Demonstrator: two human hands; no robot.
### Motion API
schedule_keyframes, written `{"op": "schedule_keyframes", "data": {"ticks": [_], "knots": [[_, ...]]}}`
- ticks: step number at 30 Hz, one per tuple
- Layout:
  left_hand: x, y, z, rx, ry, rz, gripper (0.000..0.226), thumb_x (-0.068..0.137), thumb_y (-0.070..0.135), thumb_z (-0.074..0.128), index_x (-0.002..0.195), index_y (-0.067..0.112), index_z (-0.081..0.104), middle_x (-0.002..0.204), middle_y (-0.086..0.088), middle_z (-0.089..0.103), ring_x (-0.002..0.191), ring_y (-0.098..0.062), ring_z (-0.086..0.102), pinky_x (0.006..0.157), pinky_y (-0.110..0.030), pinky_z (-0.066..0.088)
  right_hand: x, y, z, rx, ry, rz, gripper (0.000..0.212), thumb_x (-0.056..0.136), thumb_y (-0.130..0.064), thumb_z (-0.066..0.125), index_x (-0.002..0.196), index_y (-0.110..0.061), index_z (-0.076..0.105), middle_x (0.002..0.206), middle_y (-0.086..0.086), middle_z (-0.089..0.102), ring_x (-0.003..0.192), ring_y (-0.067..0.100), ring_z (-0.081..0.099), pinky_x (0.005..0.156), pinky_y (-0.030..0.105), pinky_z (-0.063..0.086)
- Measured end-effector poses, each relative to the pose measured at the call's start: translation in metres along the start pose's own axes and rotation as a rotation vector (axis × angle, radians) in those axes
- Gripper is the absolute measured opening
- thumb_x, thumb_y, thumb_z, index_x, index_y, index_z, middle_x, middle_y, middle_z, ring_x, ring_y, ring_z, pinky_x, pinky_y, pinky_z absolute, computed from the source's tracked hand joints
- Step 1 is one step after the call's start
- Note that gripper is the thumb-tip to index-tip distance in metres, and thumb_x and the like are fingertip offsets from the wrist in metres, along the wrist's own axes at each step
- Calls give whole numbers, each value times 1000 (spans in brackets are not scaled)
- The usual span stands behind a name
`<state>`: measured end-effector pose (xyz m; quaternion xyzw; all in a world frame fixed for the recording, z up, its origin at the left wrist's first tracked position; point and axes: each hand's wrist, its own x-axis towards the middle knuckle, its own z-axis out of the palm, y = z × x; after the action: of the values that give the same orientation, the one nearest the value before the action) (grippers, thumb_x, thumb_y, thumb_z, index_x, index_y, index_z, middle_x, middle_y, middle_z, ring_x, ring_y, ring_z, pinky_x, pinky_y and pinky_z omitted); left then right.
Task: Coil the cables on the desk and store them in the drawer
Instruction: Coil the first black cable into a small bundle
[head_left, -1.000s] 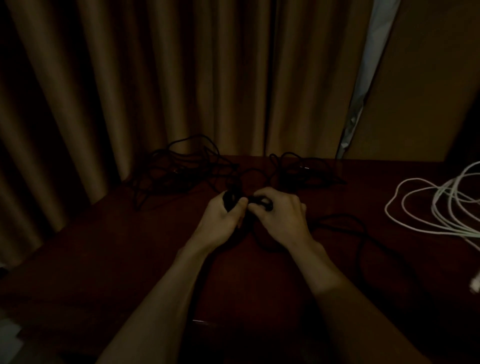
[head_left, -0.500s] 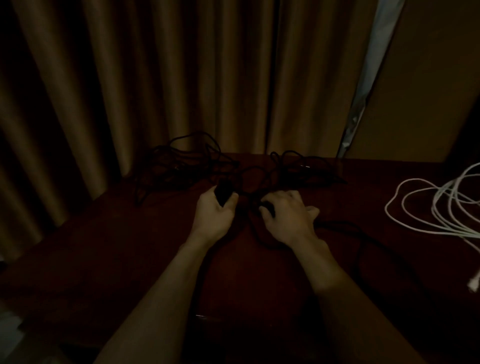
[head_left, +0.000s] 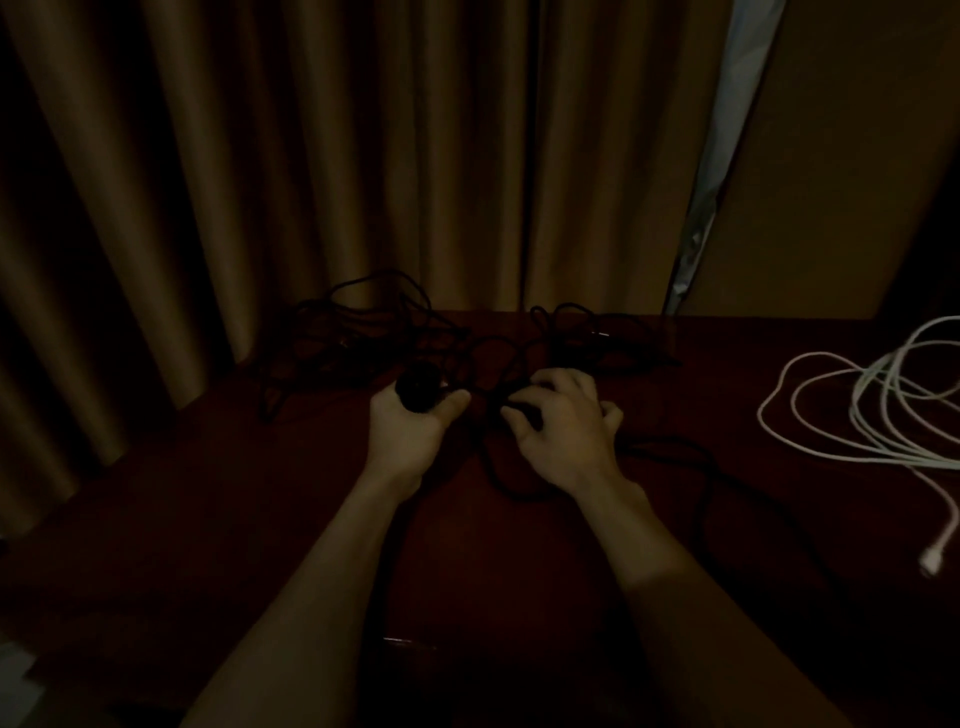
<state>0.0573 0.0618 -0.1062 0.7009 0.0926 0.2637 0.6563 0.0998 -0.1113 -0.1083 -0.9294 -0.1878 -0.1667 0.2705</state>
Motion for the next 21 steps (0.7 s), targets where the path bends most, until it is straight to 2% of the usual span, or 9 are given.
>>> {"op": "schedule_keyframes", "data": {"ticks": [5,9,11,14,17,21], "knots": [[-3,1,1,-3,-12,33,30,97,19,73,71,19,59,56,14,59,48,-1,54,46,-17,43,0,-6,5,135,52,-104,34,104,-51,49,130,-38,68,132,-20,57,135,9,32,109,49,25],[-9,2,4,60,-198,113,15,100,25,67,91,13,70,70,10,70,62,-3,66,55,-17,50,-3,-17,6,260,143,-111,35,106,-46,48,133,-35,67,118,-24,61,128,9,38,100,42,25],[-10,4,5,31,-221,98,17,102,27,64,94,13,70,68,12,69,59,-1,64,53,-16,47,-2,-25,9,303,193,-114,33,106,-41,51,133,-30,68,107,-25,56,122,10,42,95,39,27],[-7,6,1,-35,-183,-16,26,100,35,66,83,15,65,59,12,60,51,-3,55,47,-19,42,-3,-32,16,255,96,-175,29,106,-36,52,130,-31,68,96,-25,53,115,12,38,90,38,30],[-3,6,-3,-99,-147,-78,22,88,30,81,80,15,66,63,11,64,57,-4,58,51,-20,47,-5,-31,22,168,-31,-239,22,102,-38,55,111,-29,72,89,-23,44,110,11,32,88,39,32],[-1,5,-6,-204,-108,-137,17,83,21,86,81,16,71,73,8,70,64,-5,64,58,-22,51,-7,-30,21,166,-108,-266,32,102,-49,52,131,-40,61,99,-19,48,110,12,31,86,36,30]]}}
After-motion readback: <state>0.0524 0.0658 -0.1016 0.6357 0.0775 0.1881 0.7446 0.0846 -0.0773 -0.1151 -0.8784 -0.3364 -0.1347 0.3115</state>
